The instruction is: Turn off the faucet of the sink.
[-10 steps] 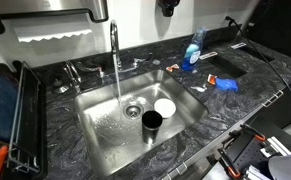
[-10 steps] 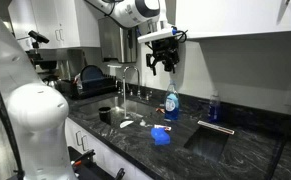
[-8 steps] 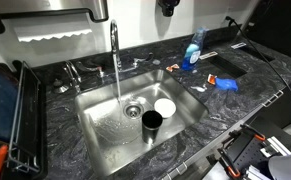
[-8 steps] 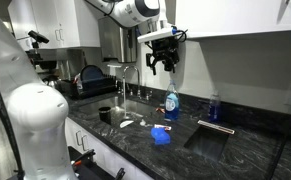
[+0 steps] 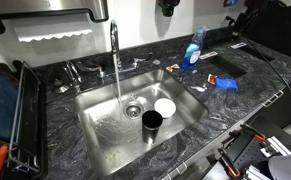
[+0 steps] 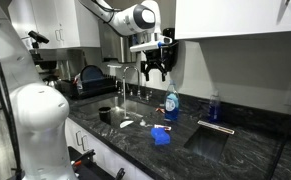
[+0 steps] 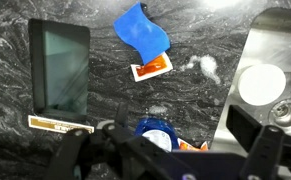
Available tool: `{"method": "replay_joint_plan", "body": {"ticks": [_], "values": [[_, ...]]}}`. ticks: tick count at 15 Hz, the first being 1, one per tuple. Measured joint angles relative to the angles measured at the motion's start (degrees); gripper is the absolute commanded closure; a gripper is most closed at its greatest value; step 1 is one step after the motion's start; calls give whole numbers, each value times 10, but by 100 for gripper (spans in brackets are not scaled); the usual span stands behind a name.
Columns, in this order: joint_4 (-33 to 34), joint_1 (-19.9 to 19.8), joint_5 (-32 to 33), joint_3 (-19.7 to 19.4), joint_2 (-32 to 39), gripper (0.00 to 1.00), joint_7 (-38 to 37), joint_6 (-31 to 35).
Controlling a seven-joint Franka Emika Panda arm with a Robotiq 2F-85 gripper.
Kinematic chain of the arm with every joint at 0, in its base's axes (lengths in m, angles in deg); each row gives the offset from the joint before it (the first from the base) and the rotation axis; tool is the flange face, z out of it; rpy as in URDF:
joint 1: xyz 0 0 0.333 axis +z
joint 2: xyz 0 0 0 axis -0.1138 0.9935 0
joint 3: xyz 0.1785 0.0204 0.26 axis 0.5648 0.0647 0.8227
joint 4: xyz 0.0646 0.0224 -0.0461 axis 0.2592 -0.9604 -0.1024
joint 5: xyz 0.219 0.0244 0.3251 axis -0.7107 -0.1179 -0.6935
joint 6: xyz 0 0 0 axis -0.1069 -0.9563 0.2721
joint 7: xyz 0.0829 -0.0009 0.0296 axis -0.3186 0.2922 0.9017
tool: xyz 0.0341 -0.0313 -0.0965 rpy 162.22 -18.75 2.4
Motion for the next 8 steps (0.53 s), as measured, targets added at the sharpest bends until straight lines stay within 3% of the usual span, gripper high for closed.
{"method": "replay_joint_plan", "body": {"ticks": [8], "values": [[12,5,-27,75,93,0,-350,100]]}}
